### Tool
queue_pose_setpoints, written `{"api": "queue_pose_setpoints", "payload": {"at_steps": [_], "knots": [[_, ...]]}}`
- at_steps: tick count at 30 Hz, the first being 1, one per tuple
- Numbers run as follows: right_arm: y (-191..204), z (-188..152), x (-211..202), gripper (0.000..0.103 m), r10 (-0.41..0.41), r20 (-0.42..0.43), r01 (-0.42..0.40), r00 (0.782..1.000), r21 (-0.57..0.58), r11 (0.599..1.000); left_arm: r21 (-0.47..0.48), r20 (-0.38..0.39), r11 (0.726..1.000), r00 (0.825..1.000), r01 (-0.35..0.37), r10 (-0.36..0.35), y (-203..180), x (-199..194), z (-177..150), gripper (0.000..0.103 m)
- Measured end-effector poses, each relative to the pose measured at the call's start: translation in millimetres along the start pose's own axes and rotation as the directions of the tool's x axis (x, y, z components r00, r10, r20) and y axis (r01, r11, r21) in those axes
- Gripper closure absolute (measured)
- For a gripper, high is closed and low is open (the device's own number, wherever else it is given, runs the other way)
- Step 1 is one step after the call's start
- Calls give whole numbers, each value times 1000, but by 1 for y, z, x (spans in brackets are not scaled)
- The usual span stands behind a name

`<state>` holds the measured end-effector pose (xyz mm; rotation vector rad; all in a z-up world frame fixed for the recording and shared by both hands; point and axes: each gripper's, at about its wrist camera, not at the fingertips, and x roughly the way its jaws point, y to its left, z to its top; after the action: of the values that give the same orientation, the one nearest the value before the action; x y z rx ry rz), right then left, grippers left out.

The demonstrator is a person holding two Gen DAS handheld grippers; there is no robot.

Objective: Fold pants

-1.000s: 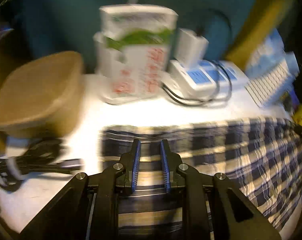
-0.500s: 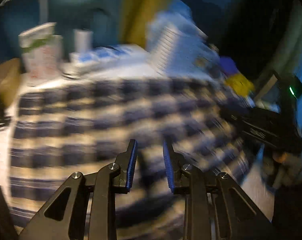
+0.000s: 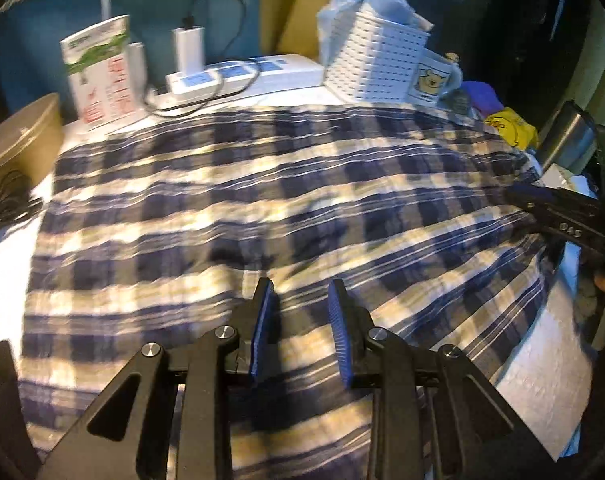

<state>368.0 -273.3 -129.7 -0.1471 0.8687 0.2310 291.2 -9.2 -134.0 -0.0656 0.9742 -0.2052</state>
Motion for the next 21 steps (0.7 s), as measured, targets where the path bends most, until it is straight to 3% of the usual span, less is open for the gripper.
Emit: {"api": "queue_pose_setpoints", "payload": {"at_steps": [5, 6, 7, 9, 15, 21], "knots": [[-8, -10, -31, 72, -8, 40, 7, 999, 37, 999, -79, 60, 996, 998, 28, -23, 16, -38, -20, 75], [-7, -13, -40, 67, -4, 54, 2, 999, 39, 999, -80, 77, 996, 997, 31, -25, 14, -46, -25, 75], [-7, -17, -49, 53, 2, 68, -6, 998, 46, 999, -81, 90, 996, 995, 40, -33, 12, -55, -33, 75], [-7, -27, -64, 36, 19, 94, -25, 995, 67, 997, -76, 96, 996, 994, 55, -48, 8, -63, -45, 74], [14, -50, -57, 36, 61, 78, -64, 995, 38, 997, -66, 15, 996, 999, 53, -52, -9, -41, -72, 74], [23, -70, -40, 37, 5, 14, -4, 1000, -36, 999, -13, 51, 1000, 999, 0, 1, -16, -49, -91, 74]]}}
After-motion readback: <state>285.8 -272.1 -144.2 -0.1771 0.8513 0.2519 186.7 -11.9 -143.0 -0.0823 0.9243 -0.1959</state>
